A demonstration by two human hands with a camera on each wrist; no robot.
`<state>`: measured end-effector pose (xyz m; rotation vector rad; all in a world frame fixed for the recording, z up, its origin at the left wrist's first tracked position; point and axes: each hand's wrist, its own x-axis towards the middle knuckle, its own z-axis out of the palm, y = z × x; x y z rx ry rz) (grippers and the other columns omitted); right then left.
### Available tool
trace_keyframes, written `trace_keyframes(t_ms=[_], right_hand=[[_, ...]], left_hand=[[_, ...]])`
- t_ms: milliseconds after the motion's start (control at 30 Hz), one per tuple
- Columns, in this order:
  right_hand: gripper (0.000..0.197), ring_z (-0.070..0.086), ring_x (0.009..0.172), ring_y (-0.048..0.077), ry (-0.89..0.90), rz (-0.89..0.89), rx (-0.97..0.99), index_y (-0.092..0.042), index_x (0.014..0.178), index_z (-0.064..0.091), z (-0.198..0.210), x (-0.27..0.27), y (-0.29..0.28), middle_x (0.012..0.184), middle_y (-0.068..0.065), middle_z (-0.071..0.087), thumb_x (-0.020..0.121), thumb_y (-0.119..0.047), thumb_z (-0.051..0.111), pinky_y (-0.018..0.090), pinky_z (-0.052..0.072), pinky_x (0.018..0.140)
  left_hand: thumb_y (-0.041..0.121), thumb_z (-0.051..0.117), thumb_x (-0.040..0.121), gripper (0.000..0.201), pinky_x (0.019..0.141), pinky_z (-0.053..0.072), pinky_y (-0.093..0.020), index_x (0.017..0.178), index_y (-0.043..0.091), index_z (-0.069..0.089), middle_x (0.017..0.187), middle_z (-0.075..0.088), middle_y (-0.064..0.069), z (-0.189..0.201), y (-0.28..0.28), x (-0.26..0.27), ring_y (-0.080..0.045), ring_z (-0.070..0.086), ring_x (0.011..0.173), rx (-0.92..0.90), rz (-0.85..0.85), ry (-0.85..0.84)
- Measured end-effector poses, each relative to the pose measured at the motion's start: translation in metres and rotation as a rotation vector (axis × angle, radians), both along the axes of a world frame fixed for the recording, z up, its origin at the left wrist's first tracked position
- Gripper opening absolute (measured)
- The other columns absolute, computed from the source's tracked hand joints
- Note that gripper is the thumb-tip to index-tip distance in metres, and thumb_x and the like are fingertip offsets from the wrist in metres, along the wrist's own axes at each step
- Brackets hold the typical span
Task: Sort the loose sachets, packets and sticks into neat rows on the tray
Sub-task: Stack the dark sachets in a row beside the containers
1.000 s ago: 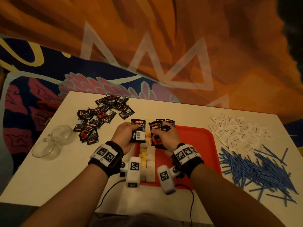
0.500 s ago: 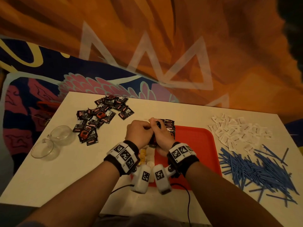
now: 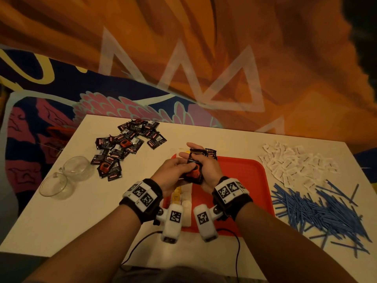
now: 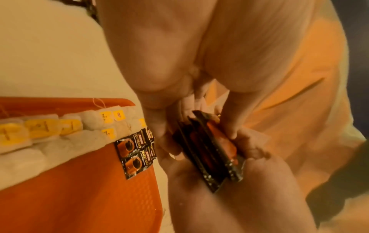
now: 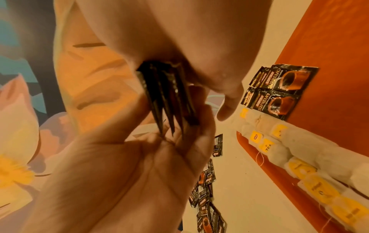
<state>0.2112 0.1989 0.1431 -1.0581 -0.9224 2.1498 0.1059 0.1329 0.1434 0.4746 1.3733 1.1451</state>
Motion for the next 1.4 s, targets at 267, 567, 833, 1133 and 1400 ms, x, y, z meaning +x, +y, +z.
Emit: trace_keyframes(t_ms=[267, 567, 833, 1133, 1400], right_hand=[[0.073, 0.043, 0.128, 0.015, -0.606, 0.277, 0.828, -0.031, 0.141, 0.039, 0.01, 0.021, 0.007, 0.142, -0.001, 0.043, 0.079, -0.041, 0.078, 0.036, 0.041, 0.106], [0.066, 0.045, 0.116, 0.026, -1.032, 0.731, 1.489, -0.03, 0.121, 0.049, 0.02, 0.009, -0.001, 0.129, 0.001, 0.043, 0.067, -0.051, 0.081, 0.04, 0.049, 0.09], [0.076, 0.052, 0.112, 0.019, -0.818, 0.694, 1.44, -0.029, 0.136, 0.042, 0.011, 0.011, -0.014, 0.121, -0.003, 0.057, 0.069, -0.041, 0.076, 0.044, 0.04, 0.101], [0.097, 0.044, 0.128, 0.013, -0.622, 0.402, 0.848, -0.027, 0.146, 0.034, 0.0, 0.025, -0.004, 0.143, -0.004, 0.041, 0.067, -0.049, 0.085, 0.032, 0.041, 0.106], [0.015, 0.061, 0.059, 0.014, -0.453, 0.173, 0.429, -0.014, 0.082, 0.063, -0.027, 0.031, 0.008, 0.072, 0.004, 0.064, 0.082, -0.01, 0.077, 0.028, 0.052, 0.057]], left_hand=[[0.004, 0.064, 0.092, 0.011, 0.083, 0.056, -0.046, 0.102, 0.004, 0.065, 0.093, 0.073, -0.015, 0.001, -0.002, -0.013, -0.025, 0.071, 0.083, -0.022, 0.106, 0.079], [-0.003, 0.057, 0.09, 0.017, 0.064, 0.052, -0.032, 0.094, 0.012, 0.065, 0.083, 0.068, -0.007, 0.006, -0.006, 0.0, -0.02, 0.065, 0.083, 0.002, 0.028, 0.012], [0.007, 0.051, 0.078, 0.018, 0.061, 0.053, -0.032, 0.093, 0.005, 0.062, 0.079, 0.066, -0.013, 0.005, -0.012, -0.002, -0.021, 0.067, 0.071, -0.095, -0.005, -0.366], [0.005, 0.063, 0.093, 0.016, 0.067, 0.058, -0.035, 0.107, -0.001, 0.068, 0.098, 0.073, -0.022, -0.002, 0.002, 0.001, -0.028, 0.073, 0.083, -0.037, 0.139, -0.065], [0.003, 0.075, 0.084, 0.01, 0.082, 0.059, -0.051, 0.093, 0.005, 0.073, 0.094, 0.075, -0.02, -0.014, 0.011, 0.003, -0.037, 0.072, 0.089, 0.017, 0.236, 0.109]])
